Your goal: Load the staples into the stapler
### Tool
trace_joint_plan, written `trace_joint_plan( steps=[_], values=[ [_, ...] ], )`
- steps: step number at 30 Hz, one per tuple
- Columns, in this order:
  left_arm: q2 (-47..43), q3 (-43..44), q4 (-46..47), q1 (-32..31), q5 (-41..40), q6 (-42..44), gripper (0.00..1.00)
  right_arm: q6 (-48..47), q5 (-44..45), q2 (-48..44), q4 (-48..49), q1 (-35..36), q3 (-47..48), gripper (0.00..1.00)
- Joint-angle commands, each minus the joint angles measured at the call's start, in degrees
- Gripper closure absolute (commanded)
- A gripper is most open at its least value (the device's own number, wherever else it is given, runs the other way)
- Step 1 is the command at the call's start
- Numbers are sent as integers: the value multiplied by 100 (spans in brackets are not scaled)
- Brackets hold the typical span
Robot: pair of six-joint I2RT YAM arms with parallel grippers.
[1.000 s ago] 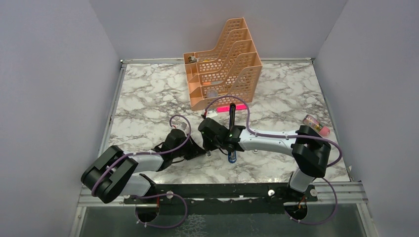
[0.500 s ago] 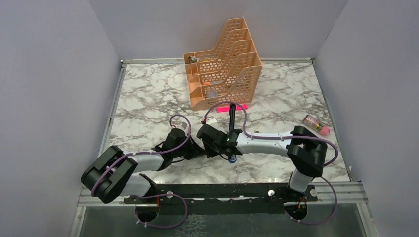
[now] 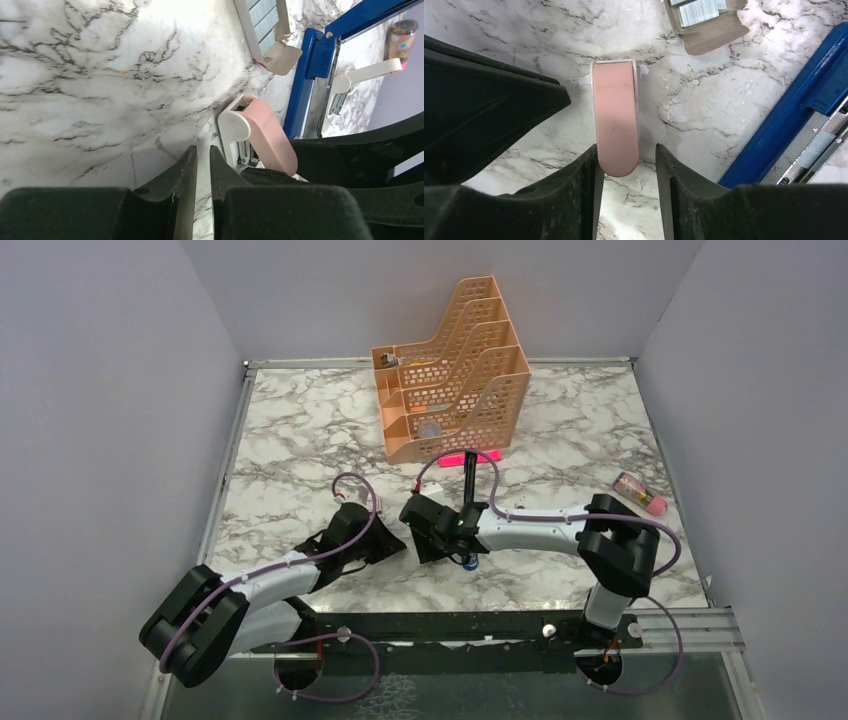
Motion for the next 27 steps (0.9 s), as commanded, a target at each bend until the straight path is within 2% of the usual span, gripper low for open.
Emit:
trace_joint_plan(
  steps=[1, 10, 17, 24, 27],
  values=[
    [-424, 28, -708, 4, -488, 249, 84, -77, 0, -297, -218, 29, 7, 53],
    [-680, 108, -995, 8, -674, 396, 82, -175, 242, -551, -365, 29, 208, 51],
    [-763, 151, -1072, 7, -716, 449, 82, -260, 234, -676, -275, 29, 271, 57],
    [-787, 160, -1104, 11, -711, 482, 82, -393, 251, -736, -159, 29, 298, 53],
    [-771, 168, -1087, 8, -711, 488, 82, -417, 283, -587, -179, 29, 332, 58]
  ],
)
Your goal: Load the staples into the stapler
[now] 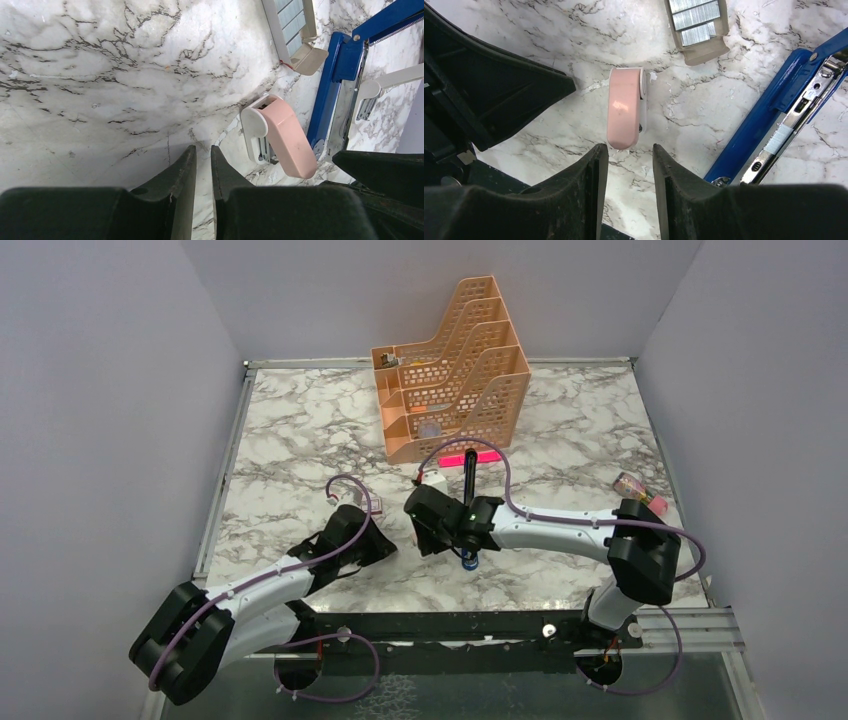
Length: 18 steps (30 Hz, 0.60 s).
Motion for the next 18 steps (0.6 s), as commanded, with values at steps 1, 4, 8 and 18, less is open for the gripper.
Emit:
trace_joint_plan(
  steps=[1, 4, 8, 18],
  values=[
    [-58, 149, -74, 14, -147, 97, 82, -101, 207, 93, 28, 27, 201, 61],
    [-36, 166, -74, 12, -148, 113, 82, -78, 249, 332, -68, 27, 258, 67],
    [-4, 172, -38, 15, -151, 136, 81, -65, 217, 569, -122, 27, 242, 70],
    [22, 101, 28, 14, -145, 128, 81, 57, -157, 955, -298, 10, 158, 72]
  ],
)
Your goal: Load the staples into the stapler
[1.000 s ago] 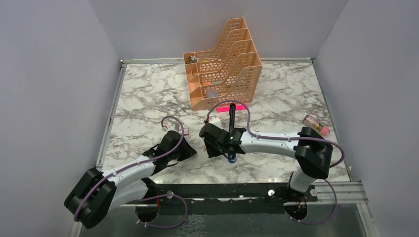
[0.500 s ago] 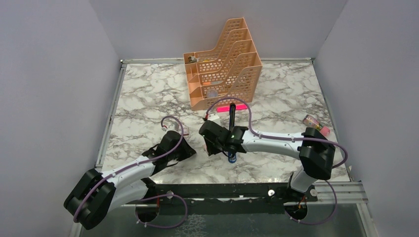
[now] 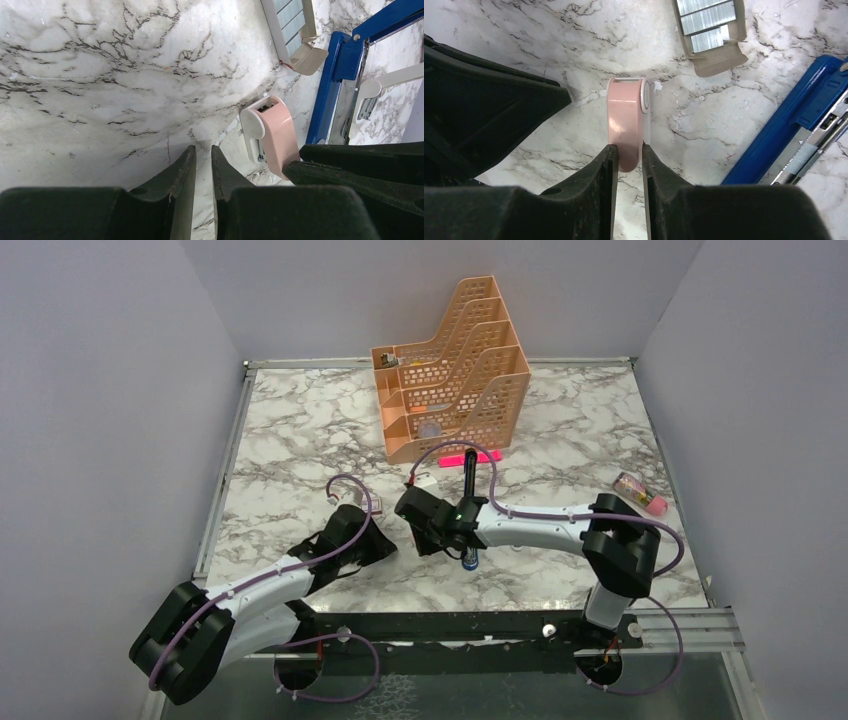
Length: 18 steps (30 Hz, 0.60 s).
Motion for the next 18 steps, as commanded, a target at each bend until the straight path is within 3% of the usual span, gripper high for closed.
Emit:
trace_joint_plan(
  steps=[1, 18],
  values=[
    [-6, 84, 22, 12, -145, 86, 81, 63, -193, 442, -382, -1, -31, 73],
    [-124, 39, 3, 15, -143, 81, 81, 343, -532, 318, -36, -401, -838, 77]
  ],
)
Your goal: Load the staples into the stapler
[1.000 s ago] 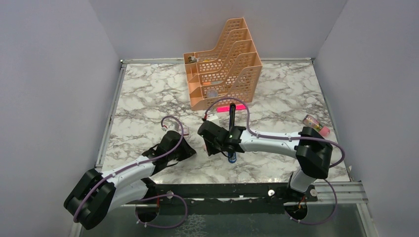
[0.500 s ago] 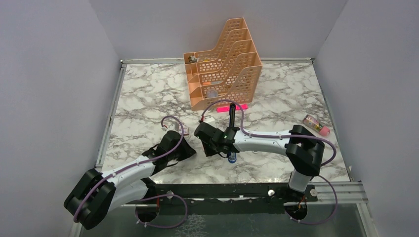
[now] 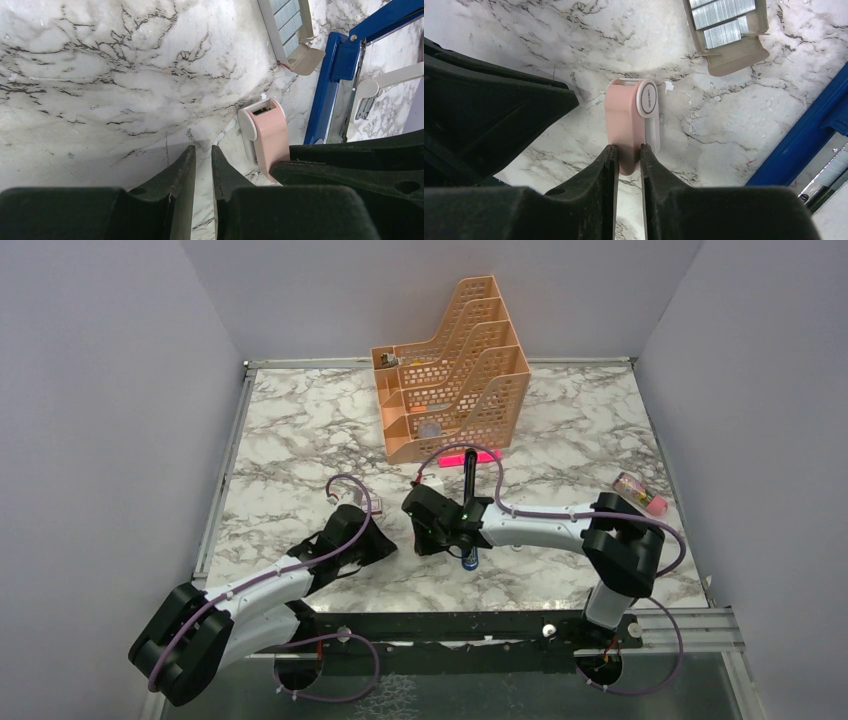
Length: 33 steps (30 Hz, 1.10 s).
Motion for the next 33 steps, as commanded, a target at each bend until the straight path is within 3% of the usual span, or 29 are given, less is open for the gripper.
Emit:
trace_joint_plan(
  steps=[1, 10, 17, 26, 33],
  values=[
    [-71, 39, 2, 14, -141, 78, 81, 44, -190, 275, -345, -266, -682, 77],
    [-22, 86, 3, 19, -141, 90, 81, 145, -726, 383, 297, -390, -1370, 80],
    [78, 180, -2, 14, -141, 151, 81, 160, -577, 76, 340, -505, -1459, 79],
    [89, 508, -219, 15, -292, 377, 78, -219, 440, -955, 39, -566, -225, 55],
    [-136, 688, -274, 15, -226, 628, 72, -548, 1090, -1535, -194, -790, 105, 50]
  ],
)
